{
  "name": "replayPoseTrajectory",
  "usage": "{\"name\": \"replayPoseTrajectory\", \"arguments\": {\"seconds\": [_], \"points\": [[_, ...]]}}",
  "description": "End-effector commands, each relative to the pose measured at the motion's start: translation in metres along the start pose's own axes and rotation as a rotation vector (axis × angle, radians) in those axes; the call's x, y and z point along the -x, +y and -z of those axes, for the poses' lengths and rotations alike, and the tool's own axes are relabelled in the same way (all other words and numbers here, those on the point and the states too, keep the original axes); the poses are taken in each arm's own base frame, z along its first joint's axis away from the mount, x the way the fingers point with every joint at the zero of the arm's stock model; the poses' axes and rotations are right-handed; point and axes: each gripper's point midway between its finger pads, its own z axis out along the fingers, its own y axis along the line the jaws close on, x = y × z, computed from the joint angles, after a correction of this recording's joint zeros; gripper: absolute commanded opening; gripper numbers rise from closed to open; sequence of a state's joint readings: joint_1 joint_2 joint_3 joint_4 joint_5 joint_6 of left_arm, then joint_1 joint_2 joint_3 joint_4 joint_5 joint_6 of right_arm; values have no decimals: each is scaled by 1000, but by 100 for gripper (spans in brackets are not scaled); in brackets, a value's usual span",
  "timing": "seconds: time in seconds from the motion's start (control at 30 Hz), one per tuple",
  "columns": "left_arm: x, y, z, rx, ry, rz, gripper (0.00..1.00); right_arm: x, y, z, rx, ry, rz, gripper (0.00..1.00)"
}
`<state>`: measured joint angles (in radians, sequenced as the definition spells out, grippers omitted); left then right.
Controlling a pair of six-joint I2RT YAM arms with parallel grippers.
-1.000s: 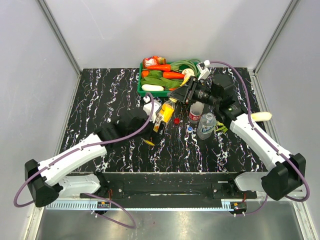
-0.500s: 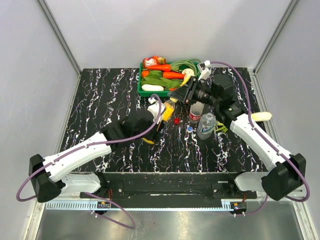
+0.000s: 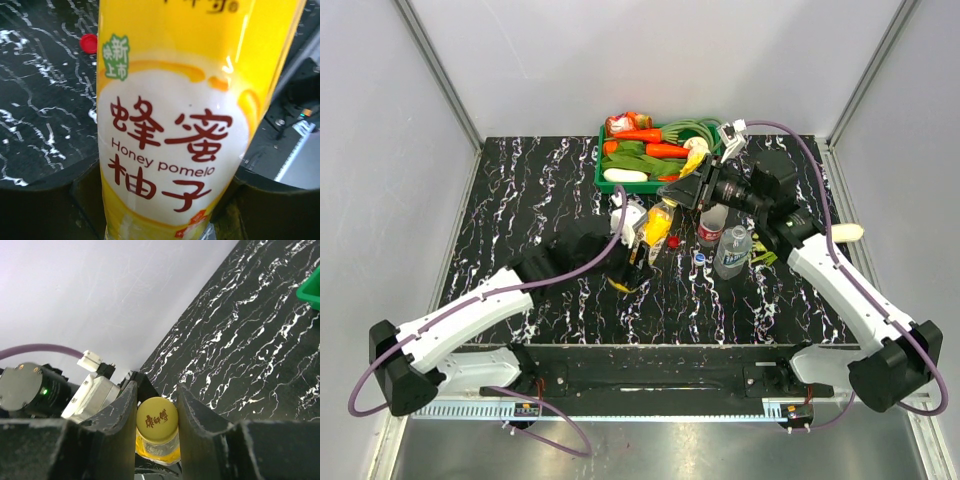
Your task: Unscrew the bottle caps
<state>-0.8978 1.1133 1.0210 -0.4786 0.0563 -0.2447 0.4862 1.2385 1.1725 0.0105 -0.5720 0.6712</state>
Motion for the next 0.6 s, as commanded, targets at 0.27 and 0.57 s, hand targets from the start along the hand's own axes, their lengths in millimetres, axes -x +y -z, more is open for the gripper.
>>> {"name": "replayPoseTrajectory", "arguments": {"seconds": [0.27,0.57], "points": [[29,-52,31,-424,-132,34,39,-1,65,25,301,24,263,0],[32,-86,62,-682,-177,-30,38,-15,93,46,473,61,420,0]]}}
